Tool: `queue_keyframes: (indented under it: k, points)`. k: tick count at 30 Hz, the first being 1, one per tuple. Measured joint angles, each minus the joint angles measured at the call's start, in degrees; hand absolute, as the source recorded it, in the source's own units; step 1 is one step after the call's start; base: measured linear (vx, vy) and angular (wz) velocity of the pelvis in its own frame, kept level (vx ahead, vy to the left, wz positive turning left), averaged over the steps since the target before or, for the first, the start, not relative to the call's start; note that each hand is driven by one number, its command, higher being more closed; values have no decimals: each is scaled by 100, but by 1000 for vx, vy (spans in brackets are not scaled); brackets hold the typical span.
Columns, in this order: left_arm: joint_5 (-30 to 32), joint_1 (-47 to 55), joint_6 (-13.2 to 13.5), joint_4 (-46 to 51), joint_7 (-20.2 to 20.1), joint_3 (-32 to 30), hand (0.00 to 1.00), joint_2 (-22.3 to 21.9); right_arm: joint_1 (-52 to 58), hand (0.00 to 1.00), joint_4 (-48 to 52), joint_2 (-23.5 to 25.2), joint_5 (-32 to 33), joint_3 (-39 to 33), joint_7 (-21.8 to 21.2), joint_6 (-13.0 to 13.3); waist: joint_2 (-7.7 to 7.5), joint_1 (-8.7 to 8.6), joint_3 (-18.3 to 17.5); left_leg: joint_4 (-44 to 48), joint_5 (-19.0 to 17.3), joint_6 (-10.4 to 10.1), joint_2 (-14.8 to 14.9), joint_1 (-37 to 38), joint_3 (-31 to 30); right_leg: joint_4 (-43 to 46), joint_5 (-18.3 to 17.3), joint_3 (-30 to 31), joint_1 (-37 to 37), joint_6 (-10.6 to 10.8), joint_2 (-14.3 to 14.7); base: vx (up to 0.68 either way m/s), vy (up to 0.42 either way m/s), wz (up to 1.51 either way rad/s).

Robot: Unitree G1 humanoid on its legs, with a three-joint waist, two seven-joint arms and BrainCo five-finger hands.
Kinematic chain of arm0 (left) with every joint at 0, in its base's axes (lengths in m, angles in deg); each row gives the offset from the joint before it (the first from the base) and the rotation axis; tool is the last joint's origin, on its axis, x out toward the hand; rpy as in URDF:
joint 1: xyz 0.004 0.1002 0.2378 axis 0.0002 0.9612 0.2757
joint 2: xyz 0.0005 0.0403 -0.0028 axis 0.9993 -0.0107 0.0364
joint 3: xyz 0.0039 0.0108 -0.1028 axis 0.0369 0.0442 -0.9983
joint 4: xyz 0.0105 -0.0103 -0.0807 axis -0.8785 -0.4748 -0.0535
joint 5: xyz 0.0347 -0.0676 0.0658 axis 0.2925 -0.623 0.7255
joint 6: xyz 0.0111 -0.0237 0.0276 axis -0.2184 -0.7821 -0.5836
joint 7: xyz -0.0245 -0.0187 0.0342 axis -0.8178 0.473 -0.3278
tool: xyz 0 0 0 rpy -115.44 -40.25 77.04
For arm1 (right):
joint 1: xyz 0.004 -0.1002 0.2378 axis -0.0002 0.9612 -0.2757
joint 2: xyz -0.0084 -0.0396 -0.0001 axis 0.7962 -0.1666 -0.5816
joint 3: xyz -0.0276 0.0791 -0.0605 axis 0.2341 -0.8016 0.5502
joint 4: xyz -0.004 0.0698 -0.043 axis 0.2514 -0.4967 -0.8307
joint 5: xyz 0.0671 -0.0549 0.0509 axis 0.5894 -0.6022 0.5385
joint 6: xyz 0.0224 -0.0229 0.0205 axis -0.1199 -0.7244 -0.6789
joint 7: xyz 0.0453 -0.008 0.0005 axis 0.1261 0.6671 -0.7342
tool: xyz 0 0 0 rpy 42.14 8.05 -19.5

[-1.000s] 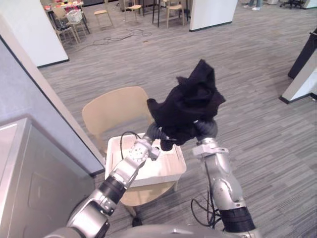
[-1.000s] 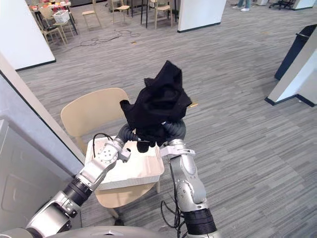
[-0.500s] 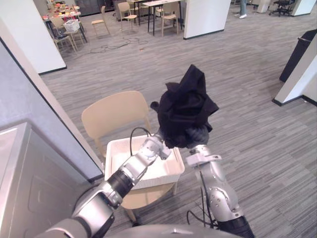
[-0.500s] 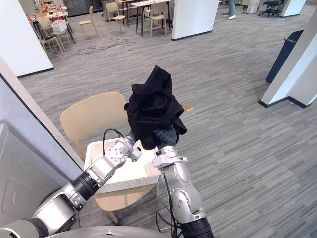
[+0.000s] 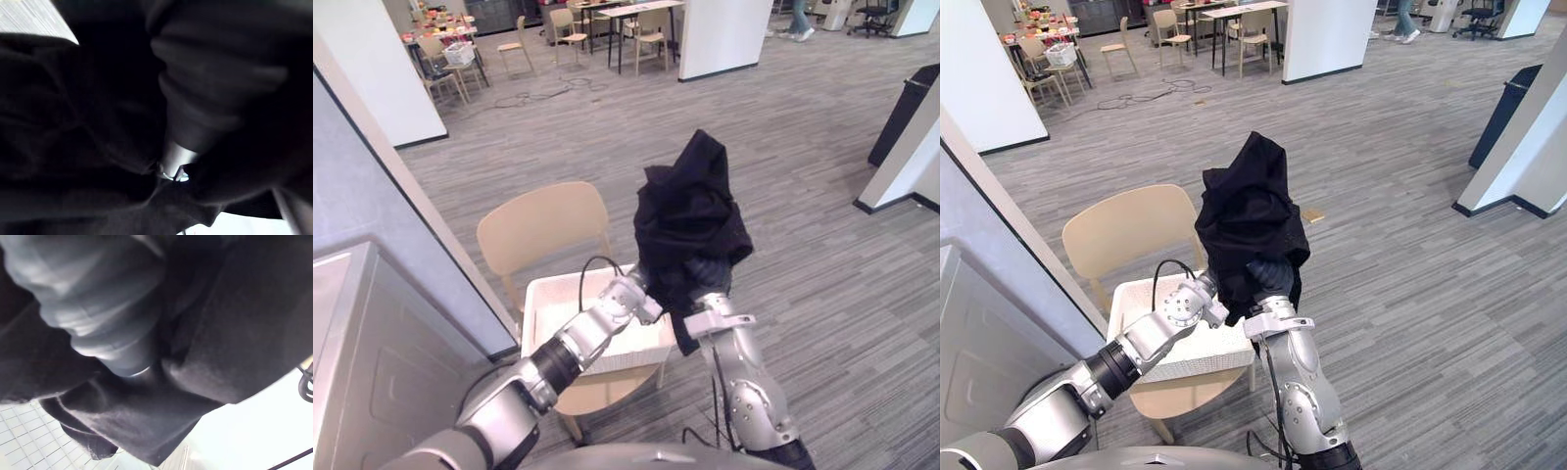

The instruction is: Pick up the laundry basket with both hands and put the clothes into the washing machine.

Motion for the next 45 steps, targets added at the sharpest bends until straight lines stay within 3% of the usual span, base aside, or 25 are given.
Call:
queue_keyframes:
  k: [10,11,15,18,22,27,37,45]
  points:
    - [-128,-132,-2,9,-5,123,100,0,96,100,24,-4,11,0,-1,206,-68,-30,-90,0,9,8,-8,-6,-96,-28,-2,-97,64,1,-4,1,1,4]
    - [-137,-129,-11,9,-15,143,100,8,159,0,25,-2,11,-1,-7,226,-75,-23,-89,0,11,7,-8,-7,-109,-29,-3,-110,70,1,-4,12,8,7]
    - [-225,-40,-82,8,-78,131,100,55,392,0,15,4,175,-13,-11,230,-95,13,-75,0,14,7,-7,-16,-113,-30,-3,-113,64,1,-2,3,2,1]
    - [-212,248,-111,15,-61,-222,100,50,780,0,-67,12,385,-17,-29,192,-130,16,-51,0,13,8,0,-34,-114,-39,-3,-115,51,0,8,0,0,0]
    - [-211,644,-110,375,160,-1183,100,53,1854,0,-658,19,1036,-129,-19,-186,-173,74,-21,-1,13,8,11,-99,-119,-49,-4,-124,1,-3,23,0,0,0]
    - [-225,1056,-100,561,378,-1989,100,53,2490,0,-680,170,1127,-317,-36,-402,-227,23,17,-2,2,8,21,-101,-100,-59,-4,-104,-11,-3,31,10,-1,-1]
    - [-235,2168,-99,1279,662,-3196,100,66,2736,0,-736,559,1097,-1256,-163,-579,-338,13,91,-2,-22,20,0,-128,-100,-140,2,-91,-3,-10,27,12,1,0]
    - [-664,3581,12,1881,540,-4366,100,-38,2489,0,-2266,900,941,-2642,-136,-741,-323,65,97,-2,-64,-8,6,-22,-102,-190,-7,-101,132,-25,36,44,-3,0]
